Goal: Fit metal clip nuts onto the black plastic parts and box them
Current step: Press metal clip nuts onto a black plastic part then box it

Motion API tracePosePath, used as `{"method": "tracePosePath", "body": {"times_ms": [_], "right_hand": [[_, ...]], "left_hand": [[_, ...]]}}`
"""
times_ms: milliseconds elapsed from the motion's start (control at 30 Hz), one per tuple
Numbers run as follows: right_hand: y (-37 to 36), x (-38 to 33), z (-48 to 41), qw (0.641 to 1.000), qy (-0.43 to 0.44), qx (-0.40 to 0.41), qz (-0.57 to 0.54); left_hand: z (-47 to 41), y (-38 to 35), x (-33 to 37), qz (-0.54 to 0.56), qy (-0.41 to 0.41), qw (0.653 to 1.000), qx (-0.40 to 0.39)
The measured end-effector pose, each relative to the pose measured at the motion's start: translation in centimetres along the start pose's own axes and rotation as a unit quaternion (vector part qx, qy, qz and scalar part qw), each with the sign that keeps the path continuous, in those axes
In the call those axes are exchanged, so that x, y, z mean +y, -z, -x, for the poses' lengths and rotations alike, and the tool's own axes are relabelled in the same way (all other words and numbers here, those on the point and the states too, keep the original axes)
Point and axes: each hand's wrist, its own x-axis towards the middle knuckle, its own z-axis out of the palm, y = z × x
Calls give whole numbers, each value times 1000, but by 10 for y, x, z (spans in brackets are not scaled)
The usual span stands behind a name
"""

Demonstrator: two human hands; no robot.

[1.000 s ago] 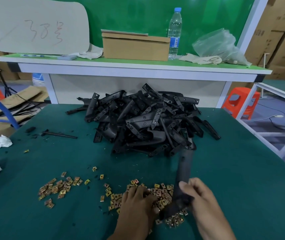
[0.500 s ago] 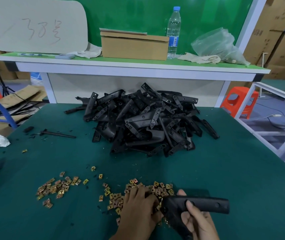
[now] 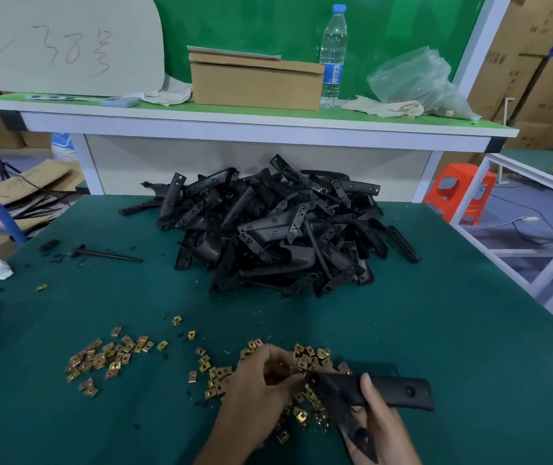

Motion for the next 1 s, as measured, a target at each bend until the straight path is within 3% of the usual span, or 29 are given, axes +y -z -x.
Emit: {"method": "tracePosePath", "body": {"times_ms": [133, 767, 1000], "right_hand": [[-1, 1, 0, 1000, 19, -10, -6], [-2, 0, 3, 998, 23, -46, 28], [3, 2, -1, 999, 34, -39, -8]], "left_hand": [[4, 6, 1, 34, 11, 999, -27], [6, 10, 0, 76, 48, 996, -17], [3, 10, 0, 88, 63, 994, -15]]}}
